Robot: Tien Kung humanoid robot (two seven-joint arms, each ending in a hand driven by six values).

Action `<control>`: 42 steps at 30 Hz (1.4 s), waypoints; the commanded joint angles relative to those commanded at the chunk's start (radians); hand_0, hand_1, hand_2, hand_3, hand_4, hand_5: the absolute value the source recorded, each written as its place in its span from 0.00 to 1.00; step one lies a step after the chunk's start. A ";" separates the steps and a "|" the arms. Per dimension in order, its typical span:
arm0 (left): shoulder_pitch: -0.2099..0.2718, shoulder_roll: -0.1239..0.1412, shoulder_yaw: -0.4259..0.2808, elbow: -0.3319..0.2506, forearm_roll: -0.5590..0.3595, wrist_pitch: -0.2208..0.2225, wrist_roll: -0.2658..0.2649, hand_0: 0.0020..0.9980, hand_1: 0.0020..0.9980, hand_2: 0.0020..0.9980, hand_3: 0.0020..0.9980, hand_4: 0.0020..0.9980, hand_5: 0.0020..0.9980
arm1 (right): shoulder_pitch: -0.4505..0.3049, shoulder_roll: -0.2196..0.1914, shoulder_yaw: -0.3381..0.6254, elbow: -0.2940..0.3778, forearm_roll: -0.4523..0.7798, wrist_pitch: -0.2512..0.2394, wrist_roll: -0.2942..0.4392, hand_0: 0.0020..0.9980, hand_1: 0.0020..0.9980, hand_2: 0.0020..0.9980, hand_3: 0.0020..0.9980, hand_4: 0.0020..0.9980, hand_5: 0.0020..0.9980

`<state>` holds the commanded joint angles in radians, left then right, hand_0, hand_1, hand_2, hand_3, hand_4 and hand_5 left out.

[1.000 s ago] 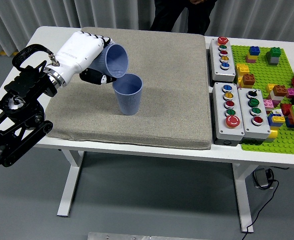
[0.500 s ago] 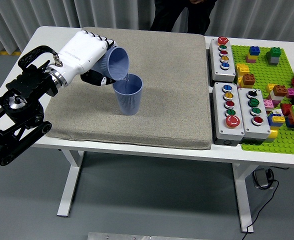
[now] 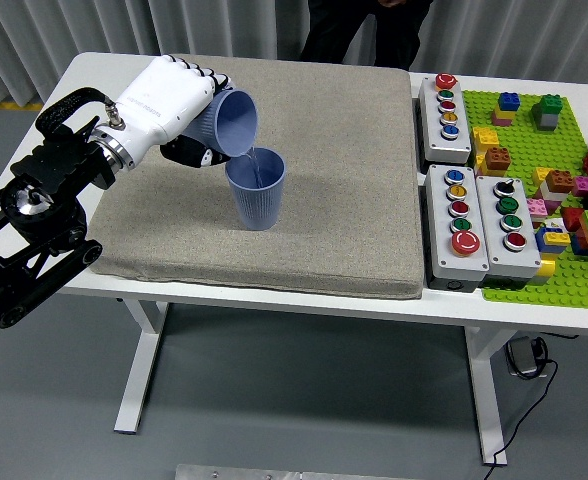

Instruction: Pick cup pour cup place

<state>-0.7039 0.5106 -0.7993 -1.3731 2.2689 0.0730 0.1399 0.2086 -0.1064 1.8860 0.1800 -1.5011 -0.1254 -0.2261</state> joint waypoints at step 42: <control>-0.075 0.032 0.093 0.010 0.000 -0.010 0.026 0.49 0.45 0.47 0.48 0.78 0.19 | 0.001 0.000 0.000 0.000 0.003 -0.003 0.000 0.70 0.63 0.59 0.59 0.00 0.22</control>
<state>-0.7790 0.5421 -0.7064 -1.3636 2.2689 0.0630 0.1656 0.2091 -0.1066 1.8857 0.1800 -1.4984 -0.1281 -0.2260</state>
